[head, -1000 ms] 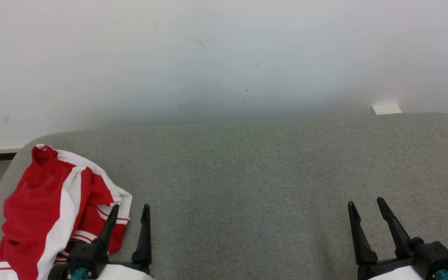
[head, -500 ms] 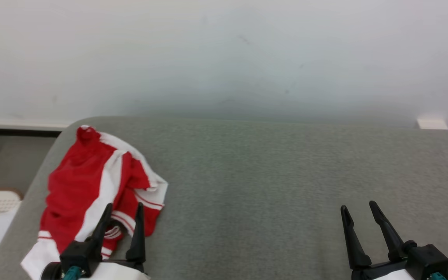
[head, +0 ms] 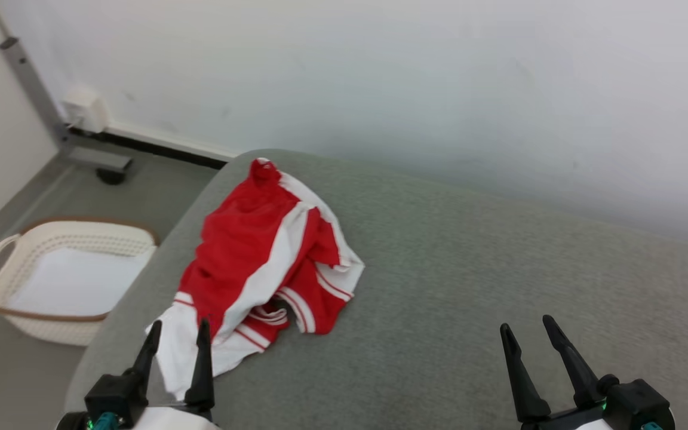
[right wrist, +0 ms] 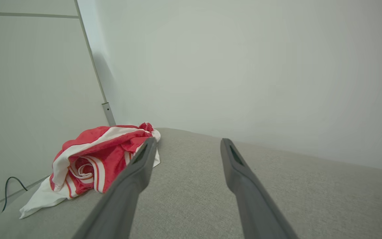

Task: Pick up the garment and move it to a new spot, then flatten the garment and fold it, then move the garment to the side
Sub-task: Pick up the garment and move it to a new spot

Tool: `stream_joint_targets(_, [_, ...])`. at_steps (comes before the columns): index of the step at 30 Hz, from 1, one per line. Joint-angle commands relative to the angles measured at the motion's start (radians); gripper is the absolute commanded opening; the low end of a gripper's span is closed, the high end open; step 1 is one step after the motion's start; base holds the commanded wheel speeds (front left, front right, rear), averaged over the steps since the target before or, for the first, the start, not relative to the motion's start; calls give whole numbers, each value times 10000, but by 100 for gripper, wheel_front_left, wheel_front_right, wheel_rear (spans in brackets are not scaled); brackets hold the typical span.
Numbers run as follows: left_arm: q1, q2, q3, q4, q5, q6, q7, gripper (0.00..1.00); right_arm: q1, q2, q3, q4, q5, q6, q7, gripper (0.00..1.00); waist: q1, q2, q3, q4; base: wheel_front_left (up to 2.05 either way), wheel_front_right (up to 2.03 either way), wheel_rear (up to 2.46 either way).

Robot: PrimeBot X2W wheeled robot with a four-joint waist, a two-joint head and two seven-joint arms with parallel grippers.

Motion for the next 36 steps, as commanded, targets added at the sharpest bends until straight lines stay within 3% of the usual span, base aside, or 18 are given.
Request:
stream_joint_targets(1, [51, 52, 36, 45, 125, -8, -7, 100, 45, -12, 33, 21, 54, -17, 1, 100, 0, 0, -6, 577, 0, 0, 0])
stream_joint_targets(11, [29, 51, 165, 280, 112, -125, -7, 100, 33, -11, 130, 54, 195, -17, -1, 100, 0, 0, -151, 1251, 0, 0, 0])
stream_joint_targets(20, [-560, 193, 94, 801, -148, -414, 57, 100, -88, -10, 94, -11, 245, -17, 1, 100, 0, 0, -112, 982, 0, 0, 0])
stream_joint_targets(30, [-2736, 852, -261, 965, -901, -781, 1817, 100, -314, -11, 62, -40, 236, -17, -1, 100, 0, 0, 210, 180, 0, 0, 0])
stream_joint_targets(36, [-4261, 1532, -617, 1592, -1731, -852, 3910, 100, -515, -11, 109, 13, 281, -17, 2, 100, 0, 0, 407, -771, 0, 0, 0])
